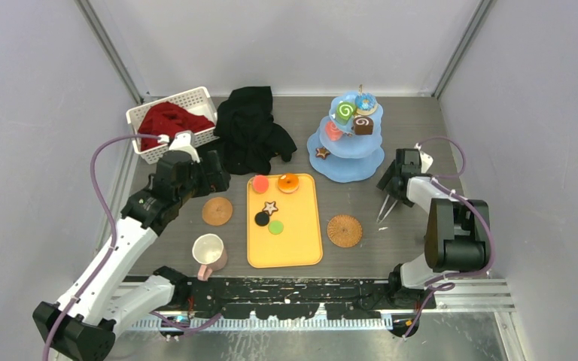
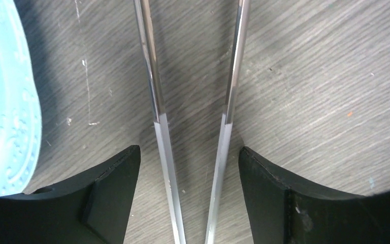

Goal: Serve the afternoon tea
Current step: Pick up the clamp from the center of the board.

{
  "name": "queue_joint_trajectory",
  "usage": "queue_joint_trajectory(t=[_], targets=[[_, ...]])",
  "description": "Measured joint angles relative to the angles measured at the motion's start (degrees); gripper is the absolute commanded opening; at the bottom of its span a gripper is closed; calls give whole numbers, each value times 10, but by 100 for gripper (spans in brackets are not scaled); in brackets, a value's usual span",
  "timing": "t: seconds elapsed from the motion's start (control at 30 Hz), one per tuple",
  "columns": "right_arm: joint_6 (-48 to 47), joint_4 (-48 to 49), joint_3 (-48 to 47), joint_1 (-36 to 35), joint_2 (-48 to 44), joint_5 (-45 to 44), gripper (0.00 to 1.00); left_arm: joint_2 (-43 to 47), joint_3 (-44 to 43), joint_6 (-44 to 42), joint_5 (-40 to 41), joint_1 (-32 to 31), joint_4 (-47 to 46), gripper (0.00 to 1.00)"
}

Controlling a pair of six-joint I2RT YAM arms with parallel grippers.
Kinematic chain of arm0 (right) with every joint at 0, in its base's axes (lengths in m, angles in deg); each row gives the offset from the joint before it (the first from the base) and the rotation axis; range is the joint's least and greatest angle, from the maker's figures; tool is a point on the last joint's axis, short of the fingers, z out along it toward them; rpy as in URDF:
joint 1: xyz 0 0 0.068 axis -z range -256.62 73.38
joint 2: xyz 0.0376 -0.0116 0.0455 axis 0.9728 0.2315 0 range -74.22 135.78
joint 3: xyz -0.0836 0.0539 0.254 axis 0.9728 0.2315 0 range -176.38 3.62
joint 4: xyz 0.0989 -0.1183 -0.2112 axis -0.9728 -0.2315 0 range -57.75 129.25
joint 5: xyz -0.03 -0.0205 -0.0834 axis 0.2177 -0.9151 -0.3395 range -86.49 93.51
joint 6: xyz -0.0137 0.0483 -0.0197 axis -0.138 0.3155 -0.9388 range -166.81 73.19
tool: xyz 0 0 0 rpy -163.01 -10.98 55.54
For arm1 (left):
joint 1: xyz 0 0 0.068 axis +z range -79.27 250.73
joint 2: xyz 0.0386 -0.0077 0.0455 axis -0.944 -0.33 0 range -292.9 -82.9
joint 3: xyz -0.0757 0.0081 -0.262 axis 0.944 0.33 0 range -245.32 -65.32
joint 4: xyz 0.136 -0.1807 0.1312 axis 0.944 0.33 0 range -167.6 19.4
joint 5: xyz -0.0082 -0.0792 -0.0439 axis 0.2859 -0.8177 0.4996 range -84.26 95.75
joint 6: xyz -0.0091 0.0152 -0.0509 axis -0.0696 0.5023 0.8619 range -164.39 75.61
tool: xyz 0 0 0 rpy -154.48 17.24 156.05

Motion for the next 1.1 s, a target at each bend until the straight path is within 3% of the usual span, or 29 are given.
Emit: queue_joint_trajectory(t=[0.2,0.57,0.67,0.77,0.8,0.83,1.0,1.1], targets=[[0,-34,-3,-2,-3,-12,69,-5,12,2,-5,0,-2,99],[0,-59,-26,-6,18,-23,67,-16,28,26,-20,0,-9,99],[0,-59,-35,-8,26,-22,53,-16,31,30,-21,0,-13,99],[0,-56,-42,-11,33,-19,22,-16,31,30,-23,0,-17,99],[1,-56,-44,-11,34,-17,8,-16,32,31,-25,0,-19,99],[3,-56,-44,-12,34,-14,1,-16,34,31,-26,0,-21,99],[3,-95,-42,-14,8,-4,1,-16,39,31,-30,0,-27,99],[8,-153,-31,-14,-69,9,1,-17,39,30,-30,0,-28,99]])
